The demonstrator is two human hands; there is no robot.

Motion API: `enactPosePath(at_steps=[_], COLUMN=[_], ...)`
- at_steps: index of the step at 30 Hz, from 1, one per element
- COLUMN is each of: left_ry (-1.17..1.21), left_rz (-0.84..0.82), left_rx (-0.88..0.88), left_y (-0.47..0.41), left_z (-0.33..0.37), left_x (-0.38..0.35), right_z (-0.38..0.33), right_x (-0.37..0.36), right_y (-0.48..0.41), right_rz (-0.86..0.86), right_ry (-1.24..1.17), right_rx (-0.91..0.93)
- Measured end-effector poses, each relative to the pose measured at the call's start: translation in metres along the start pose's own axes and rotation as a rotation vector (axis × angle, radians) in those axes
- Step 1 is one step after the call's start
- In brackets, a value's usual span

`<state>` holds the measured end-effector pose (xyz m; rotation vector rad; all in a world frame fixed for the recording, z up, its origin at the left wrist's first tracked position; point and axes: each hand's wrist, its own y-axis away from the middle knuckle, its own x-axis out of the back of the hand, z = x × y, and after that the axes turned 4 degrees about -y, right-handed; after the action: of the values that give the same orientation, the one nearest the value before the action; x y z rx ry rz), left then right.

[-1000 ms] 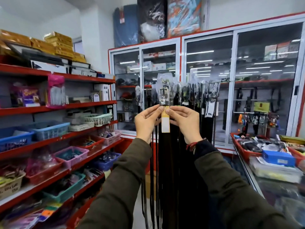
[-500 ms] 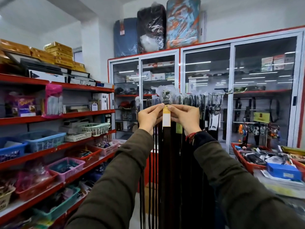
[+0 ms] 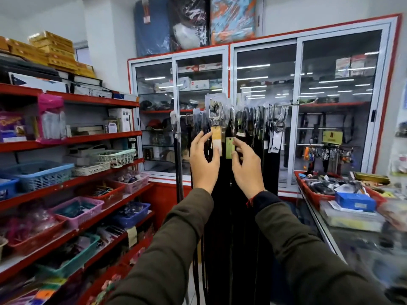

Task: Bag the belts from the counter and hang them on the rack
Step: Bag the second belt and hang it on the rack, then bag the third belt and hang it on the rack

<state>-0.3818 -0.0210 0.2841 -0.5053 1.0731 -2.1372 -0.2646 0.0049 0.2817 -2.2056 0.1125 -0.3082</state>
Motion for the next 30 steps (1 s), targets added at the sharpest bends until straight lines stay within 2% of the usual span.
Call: enactPosePath(at_steps=[4, 10, 24, 30], left_ry=[-0.252, -0.448, -0.346, -0.323], left_rz=[-0.103, -0.26, -0.66, -0.876], left_rx=[-0.168, -0.258, -0.181, -0.188], left_y=[0.039, 0.108, 0.285, 0.351], left_z=[-0.005, -0.016, -0.01, 0.007], left_x=[-0.004, -0.025, -0.137, -0.191], right_z=[0.024, 0.067, 0.166, 0.2], right_x=[0.011, 0.049, 0.193, 0.278], right_y=[0.033, 0.085, 0.228, 0.283], right_rz=[0.006, 0.018, -0.089, -0.169], right_ry=[0.302, 0.552, 0.858, 0.965], right_rx=[0.131, 0.061, -0.269, -0.508])
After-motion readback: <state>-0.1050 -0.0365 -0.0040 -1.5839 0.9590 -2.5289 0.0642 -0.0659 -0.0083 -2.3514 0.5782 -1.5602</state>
